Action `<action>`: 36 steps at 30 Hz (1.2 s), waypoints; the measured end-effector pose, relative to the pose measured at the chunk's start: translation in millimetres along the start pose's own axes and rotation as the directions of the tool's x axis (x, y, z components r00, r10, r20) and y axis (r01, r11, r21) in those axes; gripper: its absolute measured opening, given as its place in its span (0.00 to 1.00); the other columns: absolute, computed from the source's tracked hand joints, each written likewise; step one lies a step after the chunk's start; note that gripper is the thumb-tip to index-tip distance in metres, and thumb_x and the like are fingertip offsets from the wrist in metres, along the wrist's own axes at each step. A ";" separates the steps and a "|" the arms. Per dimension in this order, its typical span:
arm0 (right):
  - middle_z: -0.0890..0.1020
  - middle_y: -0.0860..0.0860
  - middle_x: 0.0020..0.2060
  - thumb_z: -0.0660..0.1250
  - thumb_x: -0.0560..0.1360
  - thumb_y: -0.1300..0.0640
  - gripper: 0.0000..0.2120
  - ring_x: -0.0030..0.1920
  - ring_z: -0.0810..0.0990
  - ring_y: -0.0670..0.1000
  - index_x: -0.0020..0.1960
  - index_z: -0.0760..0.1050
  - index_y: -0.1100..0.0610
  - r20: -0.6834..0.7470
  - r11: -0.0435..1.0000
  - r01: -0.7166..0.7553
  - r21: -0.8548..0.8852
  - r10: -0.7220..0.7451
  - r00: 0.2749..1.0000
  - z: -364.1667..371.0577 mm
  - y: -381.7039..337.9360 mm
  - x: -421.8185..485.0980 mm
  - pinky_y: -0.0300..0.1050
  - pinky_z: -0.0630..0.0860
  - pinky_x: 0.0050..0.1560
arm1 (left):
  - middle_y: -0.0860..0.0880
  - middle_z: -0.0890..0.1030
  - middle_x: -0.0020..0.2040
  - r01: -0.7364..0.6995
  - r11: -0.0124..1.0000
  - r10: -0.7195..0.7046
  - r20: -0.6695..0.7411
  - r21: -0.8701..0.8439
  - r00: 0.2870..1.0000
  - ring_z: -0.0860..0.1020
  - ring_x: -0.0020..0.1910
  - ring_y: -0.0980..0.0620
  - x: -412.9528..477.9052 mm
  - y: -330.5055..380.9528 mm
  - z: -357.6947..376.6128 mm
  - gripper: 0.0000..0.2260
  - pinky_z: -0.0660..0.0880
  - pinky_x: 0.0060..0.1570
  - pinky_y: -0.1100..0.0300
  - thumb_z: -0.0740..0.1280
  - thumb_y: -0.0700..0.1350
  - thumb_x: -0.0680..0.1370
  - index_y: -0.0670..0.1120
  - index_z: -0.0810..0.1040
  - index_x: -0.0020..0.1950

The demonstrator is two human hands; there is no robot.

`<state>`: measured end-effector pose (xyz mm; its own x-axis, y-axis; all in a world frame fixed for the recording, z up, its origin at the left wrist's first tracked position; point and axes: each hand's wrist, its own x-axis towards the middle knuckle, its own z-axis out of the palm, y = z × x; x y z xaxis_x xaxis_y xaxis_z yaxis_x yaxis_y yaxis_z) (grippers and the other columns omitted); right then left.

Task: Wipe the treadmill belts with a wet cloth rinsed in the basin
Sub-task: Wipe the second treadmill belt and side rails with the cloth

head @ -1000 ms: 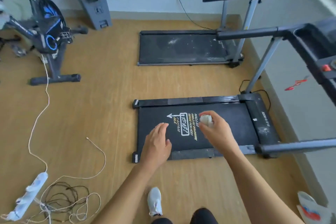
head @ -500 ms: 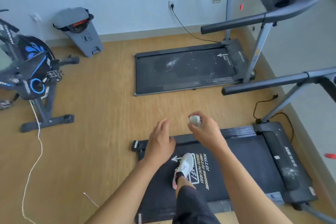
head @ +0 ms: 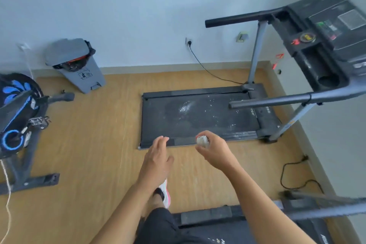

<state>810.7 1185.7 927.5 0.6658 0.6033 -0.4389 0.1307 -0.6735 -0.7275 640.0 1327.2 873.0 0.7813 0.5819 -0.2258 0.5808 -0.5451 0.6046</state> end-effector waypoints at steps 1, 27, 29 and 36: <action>0.83 0.44 0.46 0.68 0.77 0.57 0.10 0.43 0.82 0.48 0.56 0.79 0.46 -0.021 1.000 -0.006 -0.016 0.005 1.000 -10.1 -3.2 33.1 0.41 0.77 0.37 | 0.48 0.63 0.80 -0.013 1.000 0.013 0.015 -0.006 1.000 0.66 0.78 0.47 35.0 -3.3 -6.9 0.24 0.66 0.75 0.53 0.65 0.47 0.84 0.45 0.64 0.79; 0.78 0.47 0.60 0.66 0.79 0.53 0.15 0.57 0.82 0.45 0.64 0.71 0.39 -0.402 0.812 -0.089 0.577 0.377 0.834 -421.2 -69.7 562.1 0.45 0.78 0.54 | 0.62 0.72 0.68 -0.510 0.858 0.467 0.506 -0.061 0.725 0.74 0.65 0.62 787.9 373.5 -36.9 0.20 0.74 0.66 0.57 0.68 0.45 0.83 0.61 0.70 0.72; 0.83 0.46 0.57 0.65 0.81 0.54 0.16 0.59 0.84 0.50 0.63 0.74 0.36 -0.397 0.741 -0.005 0.671 0.366 0.842 -445.4 -85.3 575.6 0.49 0.79 0.61 | 0.60 0.79 0.57 -0.450 0.876 0.473 0.491 -0.174 0.731 0.78 0.58 0.59 807.3 412.3 -36.9 0.17 0.75 0.57 0.64 0.72 0.47 0.81 0.63 0.74 0.65; 0.84 0.41 0.61 0.65 0.77 0.45 0.18 0.63 0.82 0.46 0.66 0.77 0.34 -0.474 0.602 0.127 0.789 0.464 0.748 -512.7 -116.3 596.4 0.57 0.75 0.71 | 0.62 0.83 0.55 -0.425 0.828 0.561 0.576 -0.366 0.595 0.83 0.54 0.59 867.8 507.9 -20.6 0.15 0.82 0.54 0.59 0.70 0.64 0.79 0.64 0.76 0.65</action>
<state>1569.2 1404.9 1020.7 0.9071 -0.0639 -0.4160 -0.4164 0.0077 -0.9092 1608.2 1567.8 999.9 0.9220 -0.3074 -0.2353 0.0644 -0.4775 0.8763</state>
